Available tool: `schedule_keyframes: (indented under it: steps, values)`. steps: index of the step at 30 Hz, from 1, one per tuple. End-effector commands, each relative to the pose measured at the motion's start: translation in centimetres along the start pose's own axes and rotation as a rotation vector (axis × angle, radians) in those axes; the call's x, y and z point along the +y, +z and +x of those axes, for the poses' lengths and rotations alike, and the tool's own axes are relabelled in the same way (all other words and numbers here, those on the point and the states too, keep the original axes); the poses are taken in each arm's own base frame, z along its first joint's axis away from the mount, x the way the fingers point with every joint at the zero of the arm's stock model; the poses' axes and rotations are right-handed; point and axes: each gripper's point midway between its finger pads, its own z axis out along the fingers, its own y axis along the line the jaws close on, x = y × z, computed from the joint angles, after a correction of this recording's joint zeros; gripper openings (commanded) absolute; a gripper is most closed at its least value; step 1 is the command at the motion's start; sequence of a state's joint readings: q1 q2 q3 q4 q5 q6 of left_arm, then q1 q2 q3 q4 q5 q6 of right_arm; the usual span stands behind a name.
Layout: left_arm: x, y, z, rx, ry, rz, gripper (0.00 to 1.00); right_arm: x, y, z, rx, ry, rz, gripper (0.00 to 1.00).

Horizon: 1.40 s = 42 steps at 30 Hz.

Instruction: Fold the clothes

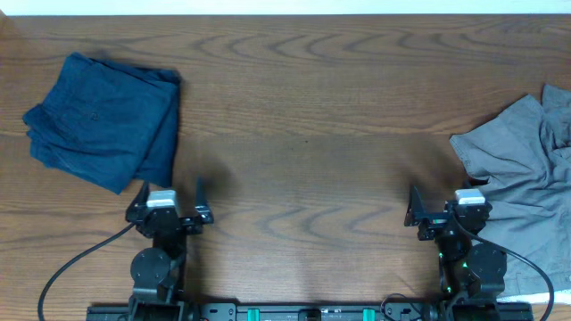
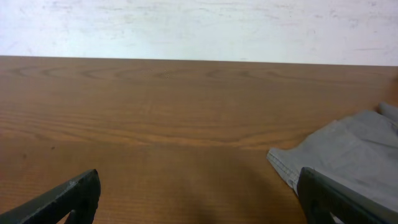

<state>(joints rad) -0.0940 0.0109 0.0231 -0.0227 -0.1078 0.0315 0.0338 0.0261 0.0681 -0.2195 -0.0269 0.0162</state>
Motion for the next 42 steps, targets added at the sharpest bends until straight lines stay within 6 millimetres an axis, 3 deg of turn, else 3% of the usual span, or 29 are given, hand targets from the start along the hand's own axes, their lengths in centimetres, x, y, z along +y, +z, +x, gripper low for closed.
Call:
schedule_keyframes:
  steps: [1, 35, 42]
  values:
    - [1.18, 0.1, 1.68, 0.049, 0.019, -0.048, 0.98, -0.12, -0.01, 0.18, 0.009, -0.012, 0.004, 0.99]
    - [1.44, 0.11, 1.72, 0.051, 0.018, -0.058, 0.98, -0.52, -0.04, -0.16, -0.006, -0.02, 0.028, 0.99]
    - [1.44, 0.11, 1.72, 0.051, 0.018, -0.058, 0.98, -0.07, 0.04, -0.75, -0.051, -0.183, 0.005, 0.99]
